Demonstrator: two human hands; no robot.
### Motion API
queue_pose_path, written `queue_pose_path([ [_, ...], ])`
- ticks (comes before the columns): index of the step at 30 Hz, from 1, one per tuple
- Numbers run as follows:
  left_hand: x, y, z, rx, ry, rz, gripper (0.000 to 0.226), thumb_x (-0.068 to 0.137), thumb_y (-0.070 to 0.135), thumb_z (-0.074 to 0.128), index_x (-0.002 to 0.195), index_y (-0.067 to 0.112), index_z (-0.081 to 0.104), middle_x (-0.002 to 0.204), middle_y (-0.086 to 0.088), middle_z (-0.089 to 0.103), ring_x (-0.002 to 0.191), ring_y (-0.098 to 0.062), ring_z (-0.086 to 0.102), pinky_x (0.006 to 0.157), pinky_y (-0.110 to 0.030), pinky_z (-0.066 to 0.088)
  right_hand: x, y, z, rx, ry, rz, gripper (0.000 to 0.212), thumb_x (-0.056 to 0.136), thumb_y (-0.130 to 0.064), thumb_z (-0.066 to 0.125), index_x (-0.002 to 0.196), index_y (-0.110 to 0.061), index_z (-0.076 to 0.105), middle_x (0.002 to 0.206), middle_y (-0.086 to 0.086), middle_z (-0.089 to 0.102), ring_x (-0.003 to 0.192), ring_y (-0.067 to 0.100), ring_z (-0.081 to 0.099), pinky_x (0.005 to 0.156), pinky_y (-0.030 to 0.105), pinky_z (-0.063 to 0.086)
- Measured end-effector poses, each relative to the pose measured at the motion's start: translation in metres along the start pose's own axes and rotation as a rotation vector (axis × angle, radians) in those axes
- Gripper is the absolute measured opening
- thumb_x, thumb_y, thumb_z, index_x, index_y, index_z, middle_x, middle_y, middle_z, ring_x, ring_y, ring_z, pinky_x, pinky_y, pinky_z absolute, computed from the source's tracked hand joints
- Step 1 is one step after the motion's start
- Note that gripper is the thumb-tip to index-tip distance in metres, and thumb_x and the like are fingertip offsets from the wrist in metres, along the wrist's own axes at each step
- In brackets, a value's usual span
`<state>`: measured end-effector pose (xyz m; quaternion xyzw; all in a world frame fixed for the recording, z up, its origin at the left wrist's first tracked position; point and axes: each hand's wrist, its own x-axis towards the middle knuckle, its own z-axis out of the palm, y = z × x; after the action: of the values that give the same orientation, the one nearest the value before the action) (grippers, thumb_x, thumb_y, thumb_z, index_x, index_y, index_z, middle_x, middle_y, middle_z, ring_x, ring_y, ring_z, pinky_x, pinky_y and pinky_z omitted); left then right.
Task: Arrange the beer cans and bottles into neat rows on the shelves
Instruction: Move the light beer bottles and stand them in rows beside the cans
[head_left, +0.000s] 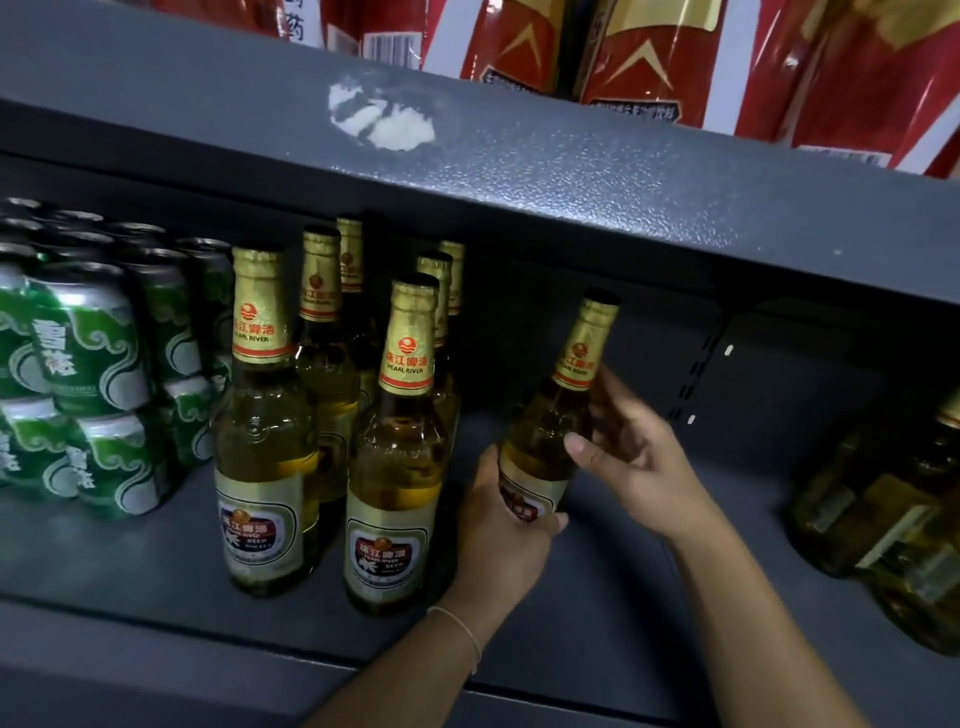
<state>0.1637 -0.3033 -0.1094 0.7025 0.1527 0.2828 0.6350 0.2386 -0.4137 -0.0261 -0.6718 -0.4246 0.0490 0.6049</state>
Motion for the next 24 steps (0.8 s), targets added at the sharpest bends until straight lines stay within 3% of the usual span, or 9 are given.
queue_pose_path([
  [4, 0.009, -0.004, 0.007, -0.018, 0.093, -0.037, 0.076, 0.066, 0.008, 0.085, 0.123, 0.039, 0.045, 0.114, 0.012, 0.062, 0.103, -0.004, 0.061, 0.090, -0.026, 0.053, 0.009, 0.010, 0.005, -0.010, -0.013, 0.014, 0.071, 0.084, -0.011, 0.072, 0.146, -0.019, 0.038, 0.130, -0.003, 0.065, 0.123, 0.016, 0.060, 0.099, 0.029, 0.051],
  [9, 0.026, -0.009, 0.014, -0.009, 0.190, -0.053, 0.070, 0.059, 0.012, 0.087, 0.113, 0.040, 0.052, 0.107, 0.011, 0.065, 0.098, -0.005, 0.064, 0.084, -0.030, 0.057, 0.022, 0.025, 0.016, -0.008, 0.012, 0.072, 0.086, 0.066, -0.011, 0.084, 0.141, -0.024, 0.044, 0.114, -0.010, 0.072, 0.109, 0.010, 0.068, 0.085, 0.021, 0.055],
  [13, 0.037, -0.016, 0.020, 0.086, 0.270, -0.022, 0.076, 0.053, 0.029, 0.086, 0.117, 0.038, 0.046, 0.112, 0.007, 0.060, 0.102, -0.012, 0.062, 0.087, -0.036, 0.056, 0.025, 0.036, 0.019, -0.065, 0.021, 0.079, 0.088, 0.072, -0.013, 0.085, 0.147, -0.025, 0.040, 0.122, -0.004, 0.068, 0.112, 0.009, 0.066, 0.089, 0.027, 0.056],
  [17, 0.044, -0.015, 0.022, 0.214, 0.299, 0.018, 0.080, 0.059, 0.029, 0.086, 0.125, 0.025, 0.041, 0.117, 0.002, 0.051, 0.108, -0.019, 0.056, 0.093, -0.041, 0.051, 0.030, 0.041, 0.021, -0.101, 0.108, 0.113, 0.080, 0.077, -0.012, 0.082, 0.145, -0.024, 0.041, 0.116, -0.007, 0.068, 0.097, -0.007, 0.066, 0.072, 0.012, 0.053],
  [20, 0.045, -0.022, 0.022, 0.265, 0.247, -0.021, 0.091, 0.067, 0.025, 0.084, 0.142, 0.019, 0.033, 0.133, -0.003, 0.045, 0.123, -0.020, 0.049, 0.103, -0.040, 0.045, 0.034, 0.049, 0.022, -0.126, 0.138, 0.165, 0.067, 0.078, -0.016, 0.081, 0.138, -0.018, 0.050, 0.106, -0.010, 0.070, 0.085, -0.009, 0.067, 0.065, 0.011, 0.052],
  [24, 0.045, -0.033, 0.021, 0.323, 0.227, -0.052, 0.080, 0.074, 0.026, 0.078, 0.141, 0.014, 0.036, 0.134, -0.005, 0.047, 0.123, -0.021, 0.050, 0.103, -0.039, 0.045, 0.038, 0.057, 0.024, -0.175, 0.172, 0.153, 0.066, 0.079, -0.025, 0.081, 0.138, -0.022, 0.050, 0.112, -0.009, 0.070, 0.097, -0.002, 0.068, 0.079, 0.020, 0.057],
])
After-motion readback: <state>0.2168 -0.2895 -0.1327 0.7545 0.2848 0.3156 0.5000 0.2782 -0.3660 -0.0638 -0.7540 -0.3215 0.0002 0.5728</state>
